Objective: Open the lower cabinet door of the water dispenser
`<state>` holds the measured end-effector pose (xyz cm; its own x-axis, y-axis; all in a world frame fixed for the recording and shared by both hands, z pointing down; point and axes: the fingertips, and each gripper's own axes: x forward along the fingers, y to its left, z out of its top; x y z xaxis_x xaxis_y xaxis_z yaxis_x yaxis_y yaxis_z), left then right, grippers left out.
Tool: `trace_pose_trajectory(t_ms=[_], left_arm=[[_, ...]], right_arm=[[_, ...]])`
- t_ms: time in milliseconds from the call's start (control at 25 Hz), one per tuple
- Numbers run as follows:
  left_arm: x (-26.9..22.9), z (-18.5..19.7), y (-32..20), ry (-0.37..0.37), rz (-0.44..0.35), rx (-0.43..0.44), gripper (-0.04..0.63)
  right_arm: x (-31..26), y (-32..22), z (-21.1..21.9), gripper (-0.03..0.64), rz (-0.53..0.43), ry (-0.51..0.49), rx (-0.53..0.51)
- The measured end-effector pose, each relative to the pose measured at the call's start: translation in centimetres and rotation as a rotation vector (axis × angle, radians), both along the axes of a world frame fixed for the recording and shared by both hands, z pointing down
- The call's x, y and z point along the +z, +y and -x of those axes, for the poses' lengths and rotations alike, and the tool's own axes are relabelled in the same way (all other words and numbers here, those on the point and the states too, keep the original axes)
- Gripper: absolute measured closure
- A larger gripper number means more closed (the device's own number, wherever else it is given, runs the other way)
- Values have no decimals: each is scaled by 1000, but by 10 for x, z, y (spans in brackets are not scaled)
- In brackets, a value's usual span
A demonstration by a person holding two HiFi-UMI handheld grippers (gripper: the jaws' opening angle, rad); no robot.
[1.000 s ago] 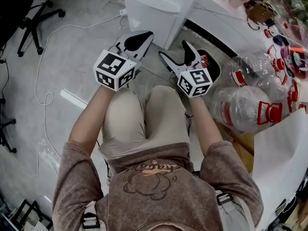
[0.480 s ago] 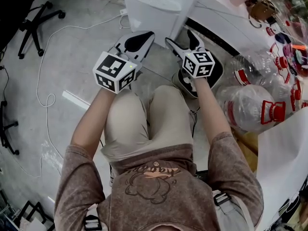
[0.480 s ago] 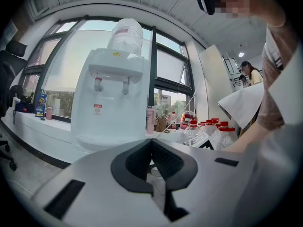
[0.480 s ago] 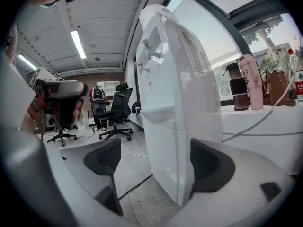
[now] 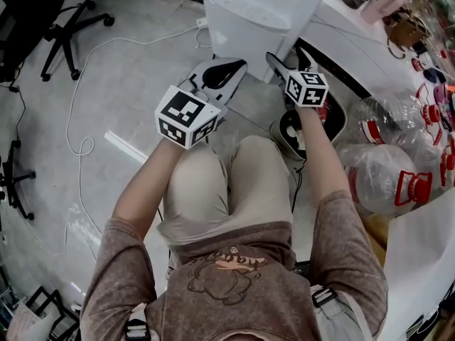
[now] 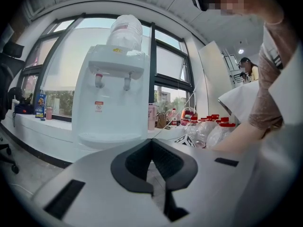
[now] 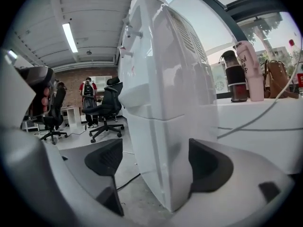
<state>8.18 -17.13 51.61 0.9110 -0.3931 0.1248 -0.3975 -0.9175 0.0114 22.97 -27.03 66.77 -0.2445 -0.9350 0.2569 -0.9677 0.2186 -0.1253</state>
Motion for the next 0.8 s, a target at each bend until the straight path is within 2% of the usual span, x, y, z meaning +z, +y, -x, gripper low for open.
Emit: trace_pose_trajectory(t_ms=[240,520,800], left_arm=[[4,6,-8,-14,1,-6,583],[6,10,-12,-17,5,-13,582],[7,10,-11,-19,10,-4,583]], right_arm=[[10,-20,-12,215,10,9,20],[11,-26,-21,302,14,44,69],[11,-25,-20,312,18,37,77]])
